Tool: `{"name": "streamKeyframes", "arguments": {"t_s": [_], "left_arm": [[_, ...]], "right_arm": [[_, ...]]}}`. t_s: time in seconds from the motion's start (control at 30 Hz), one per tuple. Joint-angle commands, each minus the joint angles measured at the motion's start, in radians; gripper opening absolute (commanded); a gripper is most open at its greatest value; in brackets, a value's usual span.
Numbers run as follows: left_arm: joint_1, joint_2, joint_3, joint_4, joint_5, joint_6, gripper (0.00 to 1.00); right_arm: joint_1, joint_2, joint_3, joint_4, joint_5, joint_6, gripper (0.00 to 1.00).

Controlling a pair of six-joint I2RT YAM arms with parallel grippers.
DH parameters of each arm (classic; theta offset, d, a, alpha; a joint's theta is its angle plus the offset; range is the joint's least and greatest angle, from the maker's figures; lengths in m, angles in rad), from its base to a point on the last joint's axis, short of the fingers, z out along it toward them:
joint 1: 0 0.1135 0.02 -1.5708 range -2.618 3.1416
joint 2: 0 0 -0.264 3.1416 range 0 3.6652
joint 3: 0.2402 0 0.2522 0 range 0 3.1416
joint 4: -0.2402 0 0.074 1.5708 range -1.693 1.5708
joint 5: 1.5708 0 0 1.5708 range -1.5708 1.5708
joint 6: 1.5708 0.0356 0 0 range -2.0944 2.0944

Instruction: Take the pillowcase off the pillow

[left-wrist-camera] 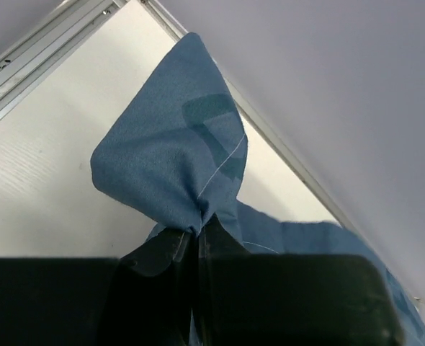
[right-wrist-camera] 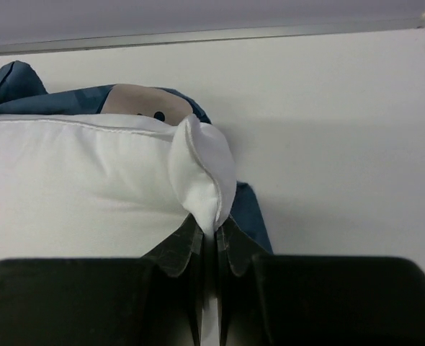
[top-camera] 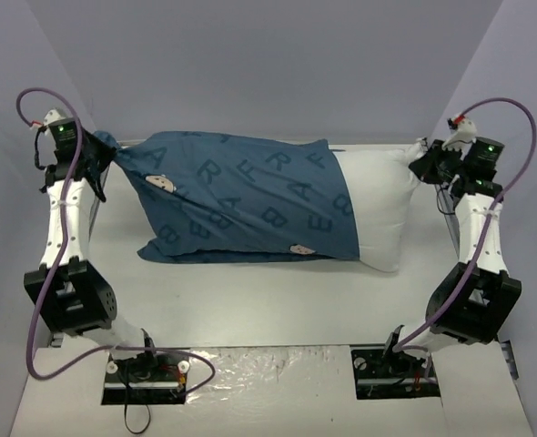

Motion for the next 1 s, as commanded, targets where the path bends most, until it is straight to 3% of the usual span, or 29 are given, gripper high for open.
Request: {"name": "streamKeyframes", "arguments": {"t_s": [0.0, 0.1, 0.17, 0.2, 0.23, 0.27, 0.3, 0.33, 0.4, 0.47, 0.5, 0.57, 0.6, 0.77, 0.9, 0.97], "left_arm": [[-0.046, 0.114, 0.088, 0.027, -0.145, 0.062, 0.02], [-0.083, 0.195, 0.151, -0.007, -0.127, 0.082, 0.05], [-0.089, 0.243, 0.235, -0.059, -0.096, 0.123, 0.37], [-0.089, 0.254, 0.266, -0.076, -0.090, 0.138, 0.48], [-0.089, 0.262, 0.295, -0.094, -0.090, 0.157, 0.59], [-0.089, 0.263, 0.336, -0.110, -0.093, 0.195, 0.76], [-0.088, 0.248, 0.349, -0.113, -0.103, 0.209, 0.81], [-0.086, 0.237, 0.357, -0.116, -0.105, 0.218, 0.85], [-0.081, 0.181, 0.363, -0.114, -0.114, 0.256, 0.89], [-0.100, 0.104, 0.342, -0.134, -0.103, 0.296, 0.93], [-0.114, 0.070, 0.278, -0.141, -0.097, 0.304, 0.93], [-0.153, -0.032, 0.178, -0.157, -0.099, 0.332, 0.94], [-0.205, -0.065, 0.059, -0.162, -0.100, 0.338, 0.94], [-0.319, -0.223, -0.227, -0.245, -0.113, 0.295, 0.94], [-0.361, -0.286, -0.362, -0.245, -0.094, 0.304, 0.95], [-0.362, -0.295, -0.430, -0.199, -0.041, 0.324, 0.95]], "right_arm": [[0.139, 0.023, 0.069, 0.122, 0.365, -0.005, 0.00], [0.224, 0.063, 0.108, 0.173, 0.644, 0.061, 0.00], [0.267, 0.110, 0.155, 0.178, 0.741, 0.072, 0.02], [0.270, 0.126, 0.219, 0.170, 0.755, 0.069, 0.13], [0.270, 0.139, 0.258, 0.141, 0.749, 0.053, 0.35], [0.272, 0.168, 0.304, 0.114, 0.717, 0.044, 0.47], [0.269, 0.178, 0.392, 0.093, 0.691, -0.027, 0.66], [0.262, 0.186, 0.437, 0.016, 0.657, -0.058, 0.76], [0.214, 0.187, 0.541, -0.108, 0.388, -0.188, 1.00], [0.175, 0.181, 0.592, -0.213, 0.234, -0.267, 1.00], [0.170, 0.186, 0.620, -0.373, 0.100, -0.374, 1.00], [0.193, 0.196, 0.643, -0.533, 0.030, -0.463, 1.00], [0.212, 0.192, 0.581, -0.657, 0.028, -0.538, 1.00], [0.327, 0.019, 0.270, -0.692, 0.247, -0.577, 0.99], [0.342, -0.029, 0.200, -0.697, 0.295, -0.579, 1.00], [0.351, -0.026, 0.189, -0.712, 0.307, -0.669, 1.00]]}}
